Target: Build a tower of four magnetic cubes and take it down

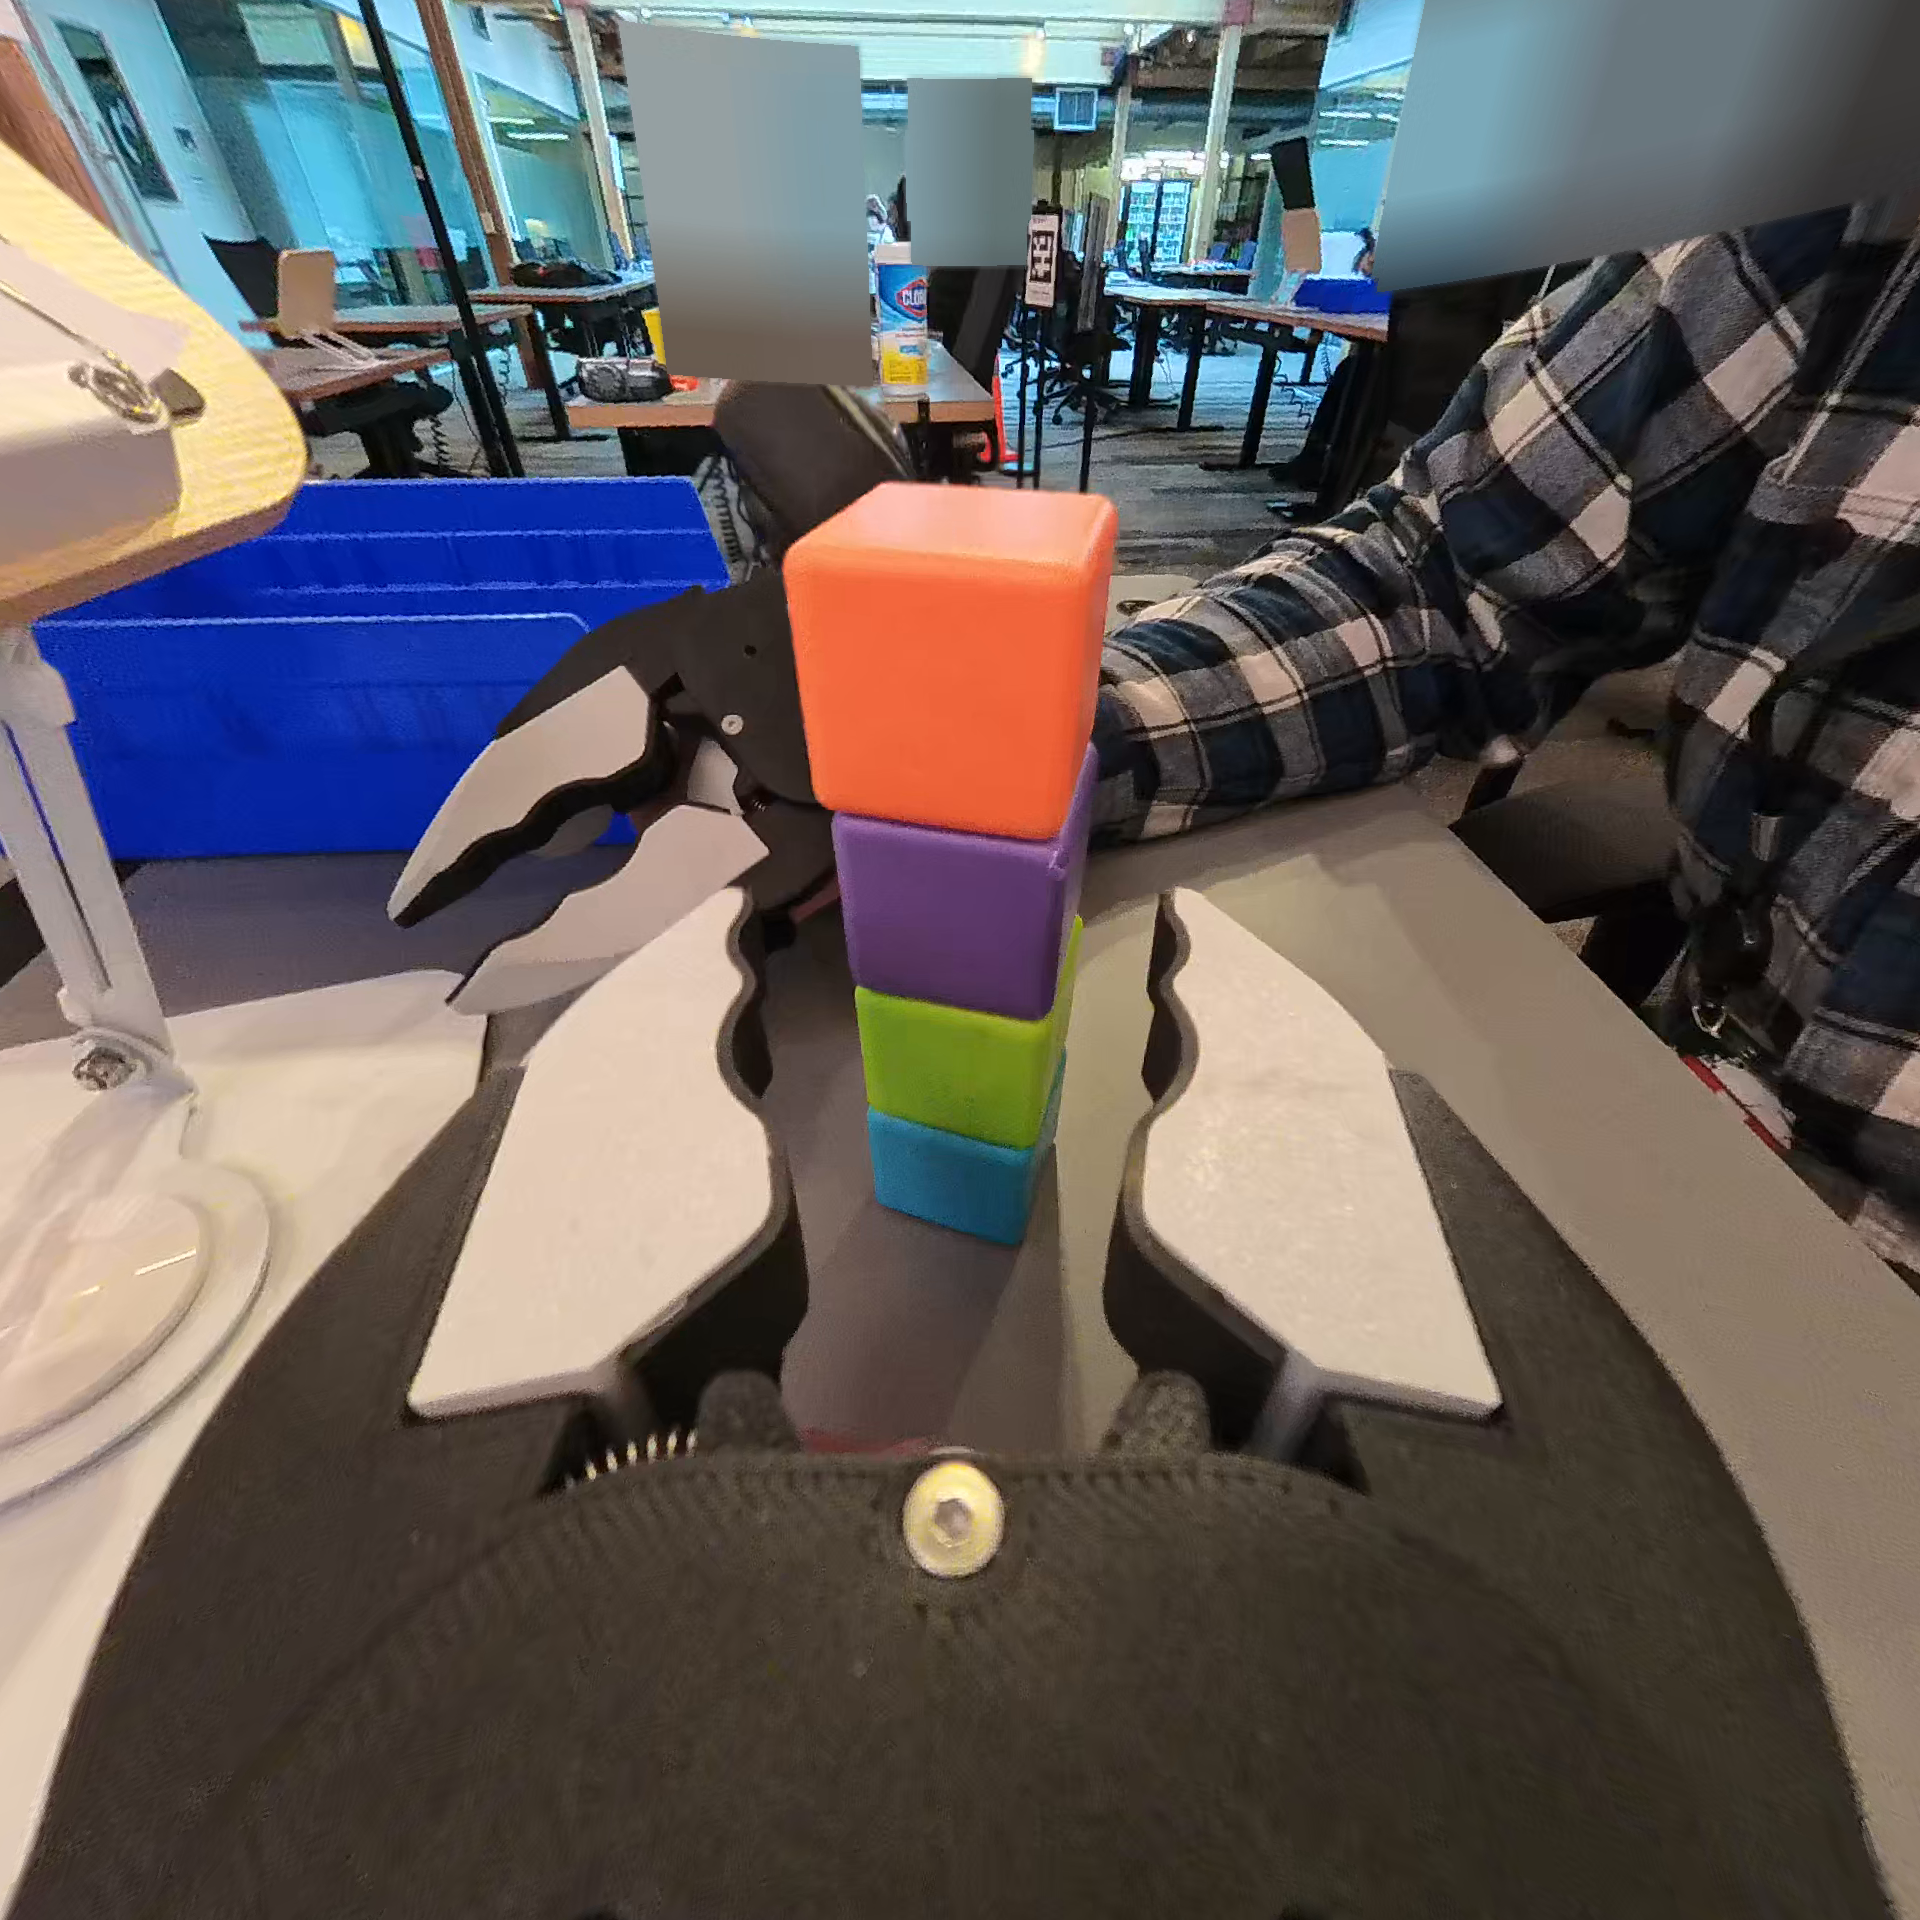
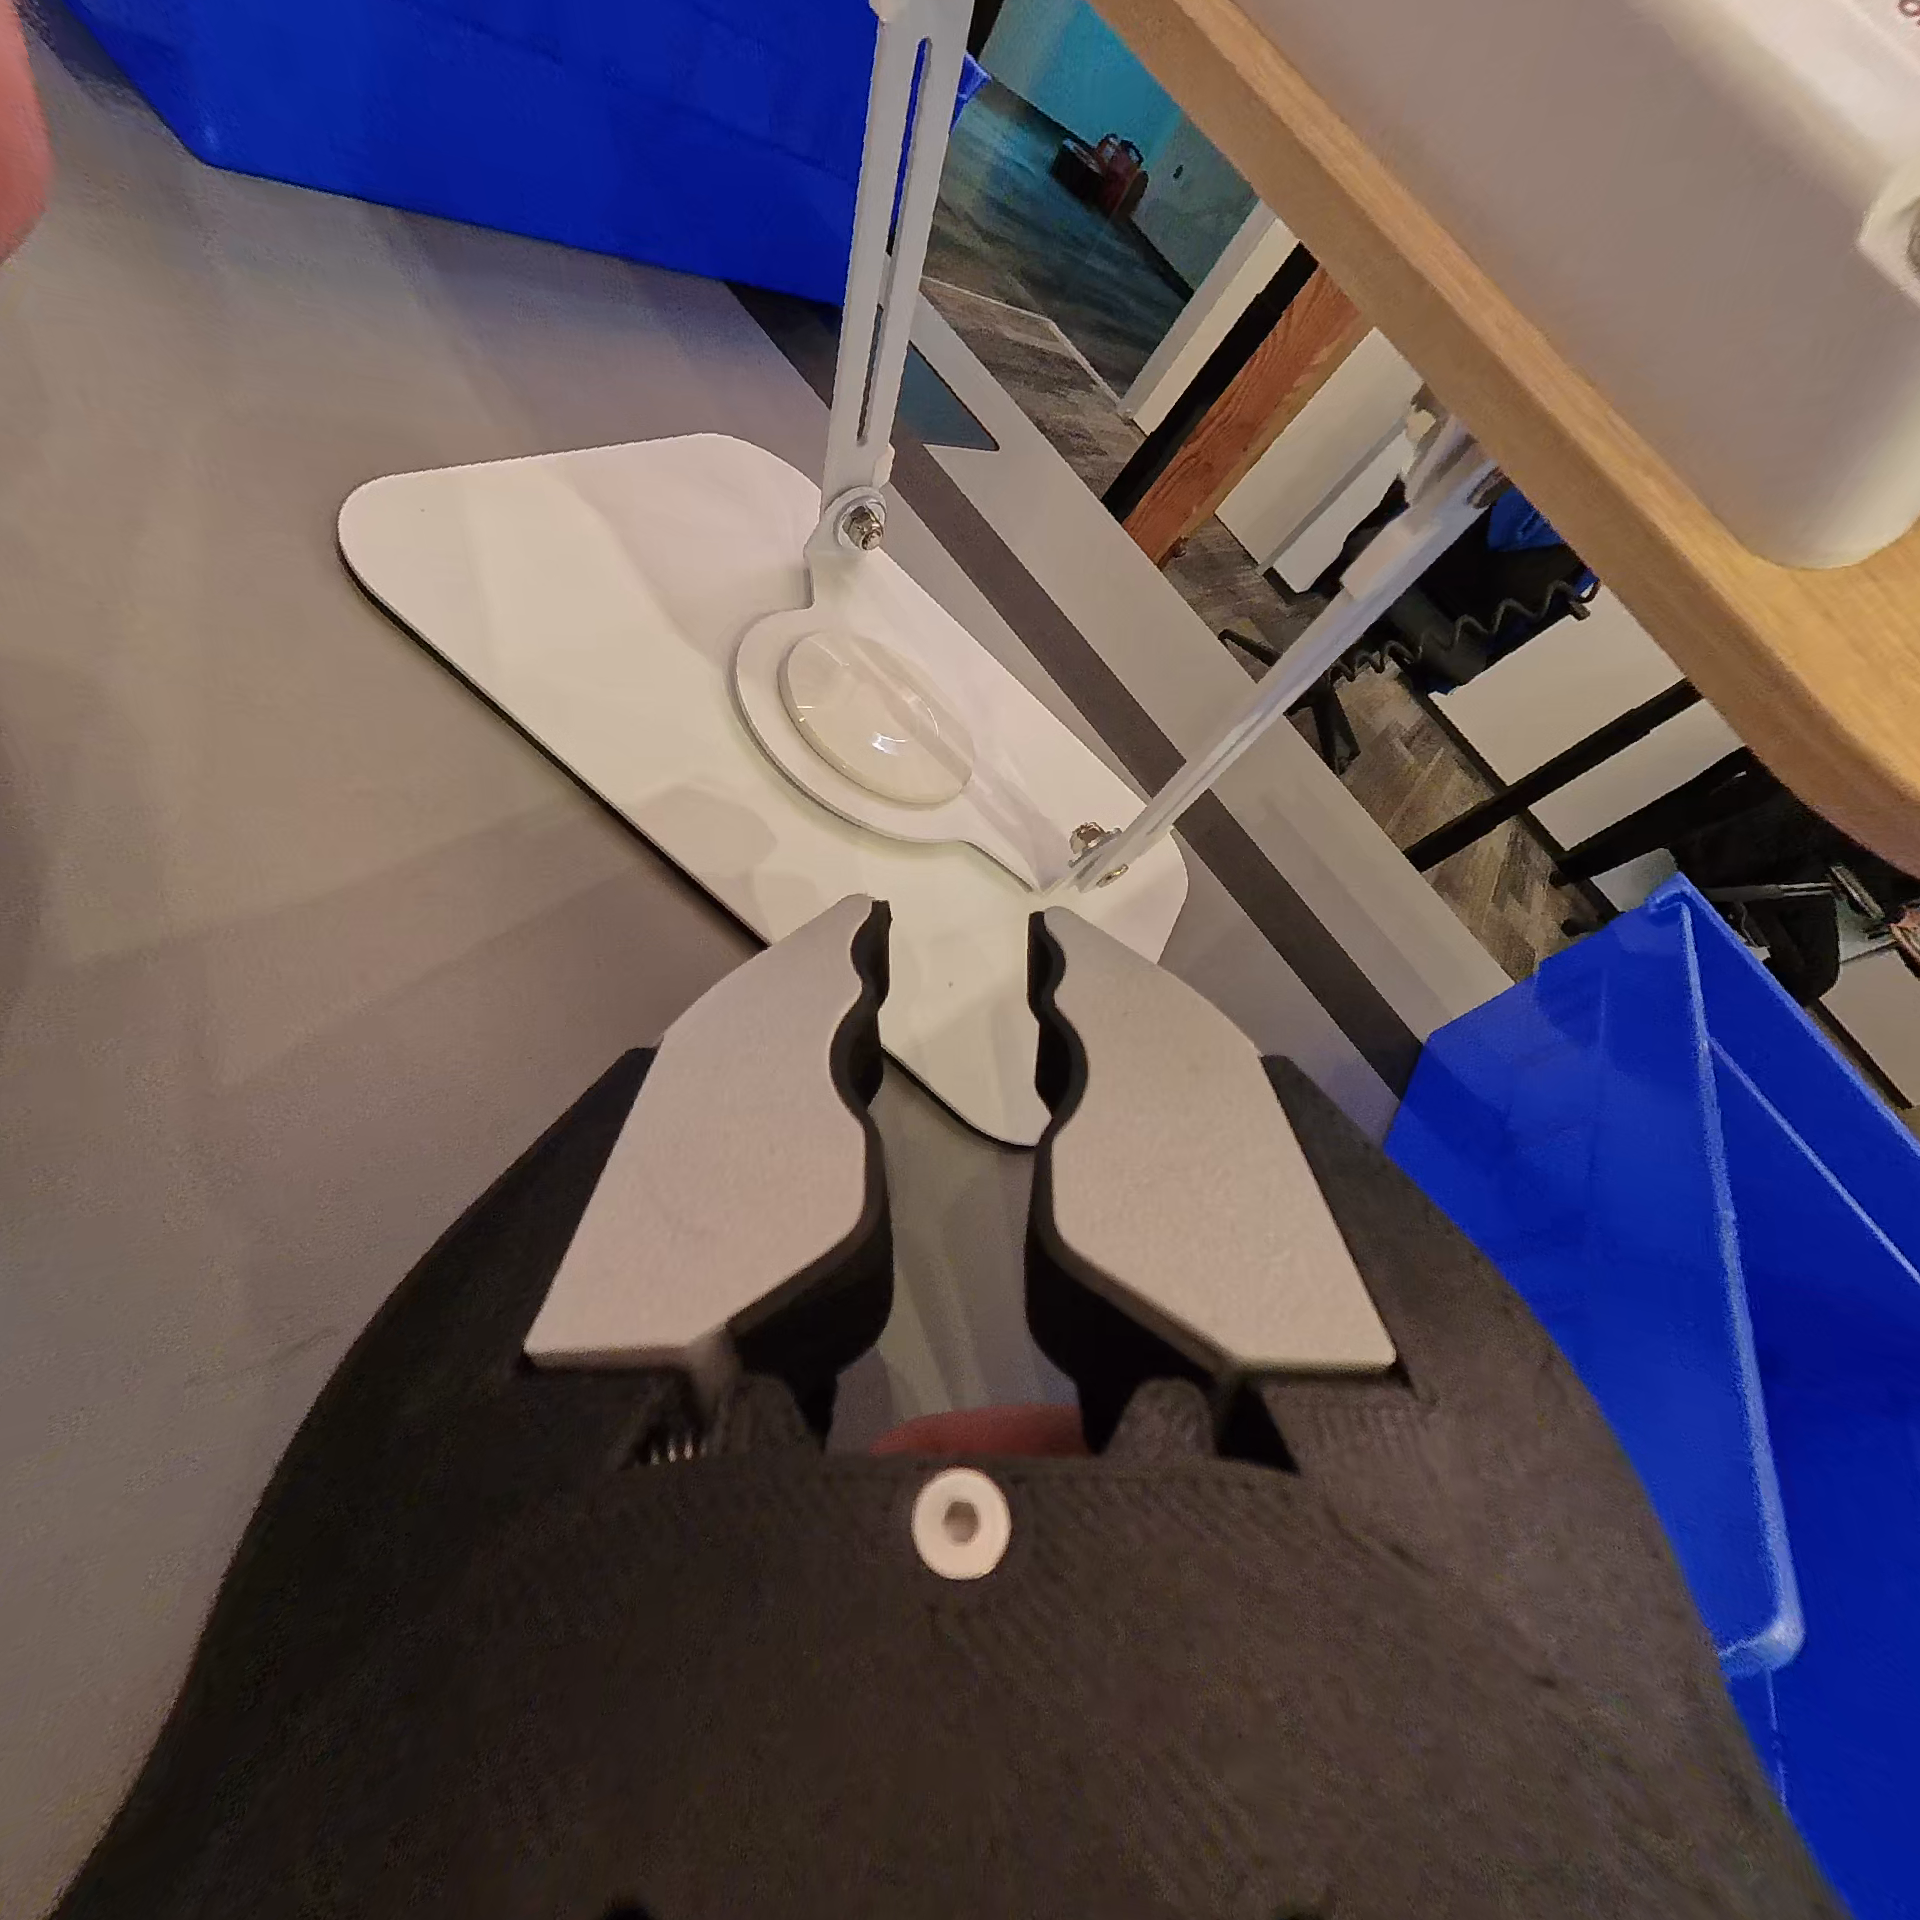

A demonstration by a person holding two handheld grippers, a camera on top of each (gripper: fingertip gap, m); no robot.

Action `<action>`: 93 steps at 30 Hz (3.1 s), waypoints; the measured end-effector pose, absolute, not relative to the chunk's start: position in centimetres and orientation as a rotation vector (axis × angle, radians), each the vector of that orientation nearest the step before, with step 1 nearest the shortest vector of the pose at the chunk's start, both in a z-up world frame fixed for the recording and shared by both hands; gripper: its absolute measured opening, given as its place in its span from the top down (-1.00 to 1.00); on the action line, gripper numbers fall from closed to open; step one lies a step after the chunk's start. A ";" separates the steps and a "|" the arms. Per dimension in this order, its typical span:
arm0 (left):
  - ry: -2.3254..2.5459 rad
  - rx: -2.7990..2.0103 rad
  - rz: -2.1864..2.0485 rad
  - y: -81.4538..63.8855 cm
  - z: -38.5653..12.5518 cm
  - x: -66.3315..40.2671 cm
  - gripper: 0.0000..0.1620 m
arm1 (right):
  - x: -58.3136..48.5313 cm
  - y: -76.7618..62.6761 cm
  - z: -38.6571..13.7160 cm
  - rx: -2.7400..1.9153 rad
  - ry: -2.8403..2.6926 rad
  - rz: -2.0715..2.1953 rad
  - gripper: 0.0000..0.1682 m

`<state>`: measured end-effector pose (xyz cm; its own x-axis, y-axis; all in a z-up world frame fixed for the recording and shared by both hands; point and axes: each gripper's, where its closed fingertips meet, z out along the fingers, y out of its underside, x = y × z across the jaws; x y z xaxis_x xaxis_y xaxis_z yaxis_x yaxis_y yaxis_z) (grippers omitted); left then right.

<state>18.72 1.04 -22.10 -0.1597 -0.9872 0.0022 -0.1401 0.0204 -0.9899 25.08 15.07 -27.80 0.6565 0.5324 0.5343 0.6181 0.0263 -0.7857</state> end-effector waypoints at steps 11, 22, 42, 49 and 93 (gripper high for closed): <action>1.454 -1.215 -1.268 0.9 -22.7 20.0 0.15 | 25.0 15.0 -27.9 -1.623 -0.976 -0.093 0.70; 1.420 -1.222 -1.280 1.2 -23.0 21.0 0.33 | 24.9 15.0 -28.0 -1.623 -0.984 -0.097 0.70; 1.392 -1.198 -1.243 1.2 -23.1 21.2 0.41 | 24.8 14.8 -27.9 -1.607 -0.988 -0.108 0.70; 1.389 -1.201 -1.240 1.3 -23.1 21.2 0.41 | 24.6 14.6 -27.9 -1.602 -0.994 -0.103 0.69; 1.414 -1.220 -1.214 1.4 -23.1 21.4 0.41 | 19.5 2.0 -20.3 -2.052 -1.809 0.271 0.36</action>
